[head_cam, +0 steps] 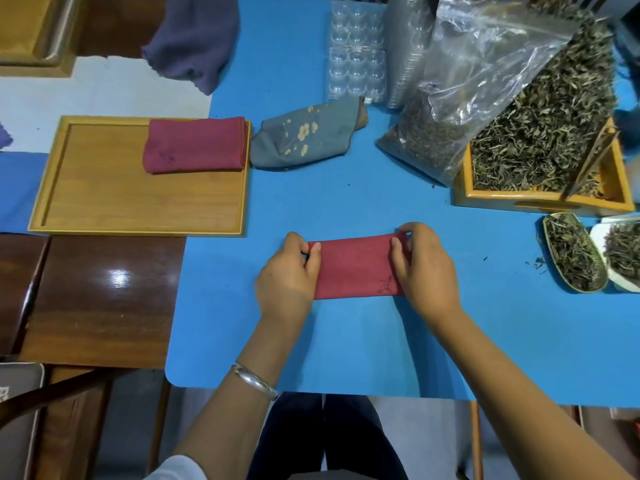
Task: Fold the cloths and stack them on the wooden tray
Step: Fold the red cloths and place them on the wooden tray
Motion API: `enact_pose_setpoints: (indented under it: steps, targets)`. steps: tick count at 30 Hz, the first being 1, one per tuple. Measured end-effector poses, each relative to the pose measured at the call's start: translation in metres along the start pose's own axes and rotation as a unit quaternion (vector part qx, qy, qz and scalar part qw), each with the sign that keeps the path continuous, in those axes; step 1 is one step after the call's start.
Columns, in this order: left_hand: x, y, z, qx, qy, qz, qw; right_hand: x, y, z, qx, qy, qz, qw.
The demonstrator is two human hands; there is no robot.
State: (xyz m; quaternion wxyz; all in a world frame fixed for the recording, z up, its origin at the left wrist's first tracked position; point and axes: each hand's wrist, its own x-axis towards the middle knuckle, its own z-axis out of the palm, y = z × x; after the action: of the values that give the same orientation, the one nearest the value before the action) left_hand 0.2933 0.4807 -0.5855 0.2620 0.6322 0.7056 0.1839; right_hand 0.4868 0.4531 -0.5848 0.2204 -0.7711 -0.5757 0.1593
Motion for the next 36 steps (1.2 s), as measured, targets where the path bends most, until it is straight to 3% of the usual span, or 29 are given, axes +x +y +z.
enact_pose_setpoints:
  steps: [5,9,11,13,16,20,29,33,36]
  targets:
    - [-0.001,0.001,-0.010,0.009,-0.016,-0.009,1.000,-0.005,0.001,-0.013,0.017,-0.006,0.079,0.997]
    - [-0.004,-0.002,-0.021,0.029,-0.064,-0.061,0.996,-0.019,-0.004,-0.020,-0.013,-0.046,0.102,0.994]
    - [-0.009,0.001,-0.021,-0.053,-0.116,-0.115,0.985,-0.027,-0.009,-0.019,0.011,-0.056,0.126,0.990]
    - [-0.015,0.007,-0.019,-0.176,-0.162,-0.181,0.954,-0.029,-0.013,-0.017,0.051,-0.064,0.160,0.984]
    - [-0.019,0.012,-0.018,-0.298,-0.169,-0.233,0.910,-0.025,-0.014,-0.018,0.125,-0.081,0.237,0.960]
    - [-0.021,0.014,-0.027,-0.385,-0.185,-0.266,0.864,-0.021,-0.010,-0.023,0.207,-0.131,0.290,0.925]
    - [-0.021,0.010,-0.047,-0.429,-0.304,-0.267,0.808,-0.032,-0.020,-0.038,0.208,-0.190,0.254,0.925]
    - [-0.024,0.012,-0.055,-0.472,-0.303,-0.224,0.797,-0.038,-0.023,-0.039,0.302,-0.205,0.283,0.887]
    - [-0.022,0.013,-0.065,-0.518,-0.294,-0.197,0.778,-0.035,-0.025,-0.041,0.313,-0.233,0.307,0.868]
